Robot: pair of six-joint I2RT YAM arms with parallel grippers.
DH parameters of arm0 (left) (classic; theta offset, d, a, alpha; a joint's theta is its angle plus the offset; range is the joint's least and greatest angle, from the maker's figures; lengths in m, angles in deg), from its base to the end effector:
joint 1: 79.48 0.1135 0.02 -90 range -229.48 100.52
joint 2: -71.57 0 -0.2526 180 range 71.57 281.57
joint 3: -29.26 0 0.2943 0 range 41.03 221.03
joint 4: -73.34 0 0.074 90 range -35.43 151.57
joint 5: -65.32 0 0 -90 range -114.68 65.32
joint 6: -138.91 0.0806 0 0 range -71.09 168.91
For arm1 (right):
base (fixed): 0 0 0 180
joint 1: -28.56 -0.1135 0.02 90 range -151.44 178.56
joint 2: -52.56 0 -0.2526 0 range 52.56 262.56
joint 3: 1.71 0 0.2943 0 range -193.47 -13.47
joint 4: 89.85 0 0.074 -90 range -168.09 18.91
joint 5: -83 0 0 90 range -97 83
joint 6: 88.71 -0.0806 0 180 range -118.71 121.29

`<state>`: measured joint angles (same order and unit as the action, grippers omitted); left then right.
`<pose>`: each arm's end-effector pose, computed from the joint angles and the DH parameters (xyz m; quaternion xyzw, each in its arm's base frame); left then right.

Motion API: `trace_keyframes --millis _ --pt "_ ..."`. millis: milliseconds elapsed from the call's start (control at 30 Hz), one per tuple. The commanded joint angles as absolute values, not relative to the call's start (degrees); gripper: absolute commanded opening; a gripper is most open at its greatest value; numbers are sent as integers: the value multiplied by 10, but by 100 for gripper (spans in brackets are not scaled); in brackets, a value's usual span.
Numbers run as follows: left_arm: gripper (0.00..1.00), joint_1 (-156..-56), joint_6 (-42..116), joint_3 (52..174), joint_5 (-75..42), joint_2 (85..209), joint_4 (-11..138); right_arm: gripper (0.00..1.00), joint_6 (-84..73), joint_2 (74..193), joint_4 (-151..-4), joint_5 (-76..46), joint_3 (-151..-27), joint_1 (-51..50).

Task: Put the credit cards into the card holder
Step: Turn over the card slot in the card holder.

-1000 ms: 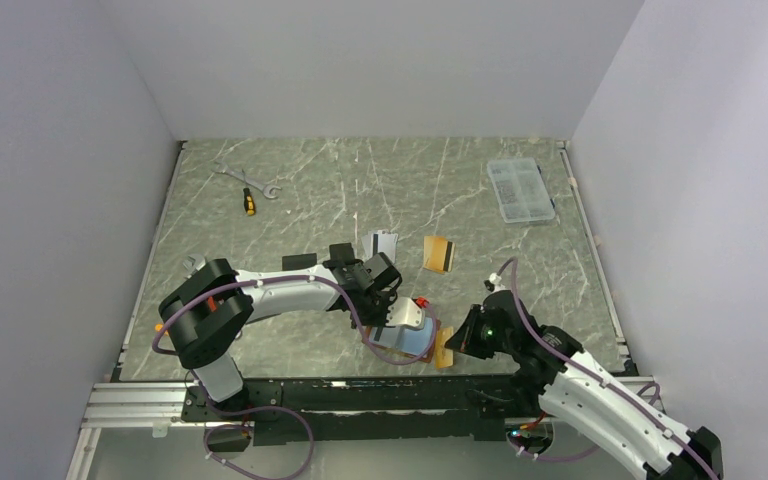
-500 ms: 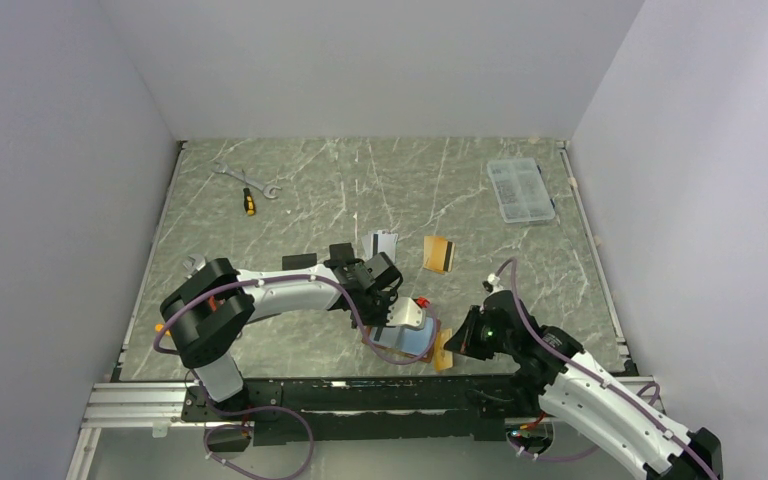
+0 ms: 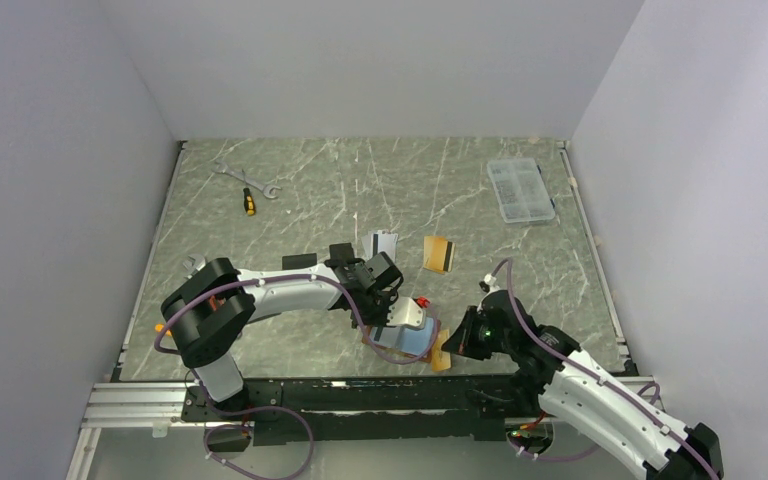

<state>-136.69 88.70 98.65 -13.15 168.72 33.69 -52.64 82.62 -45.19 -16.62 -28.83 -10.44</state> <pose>0.1872 -0.3203 0.0858 0.7438 0.6318 -0.1269 0.1777 0.1460 0.1356 0.1116 0.0906 0.9251 0.3151 0.1915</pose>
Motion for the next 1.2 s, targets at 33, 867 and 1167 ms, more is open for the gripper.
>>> trace_keyframes --millis 33,867,1167 --pt "6 -1371 888 993 -129 1697 322 0 -517 835 -473 -177 -285 -107" --pt "6 -1372 889 994 -128 1696 318 0 -520 825 -503 -198 -278 -107" --pt "6 -1372 889 999 -125 1696 315 0 -521 815 -504 -198 -280 -107"
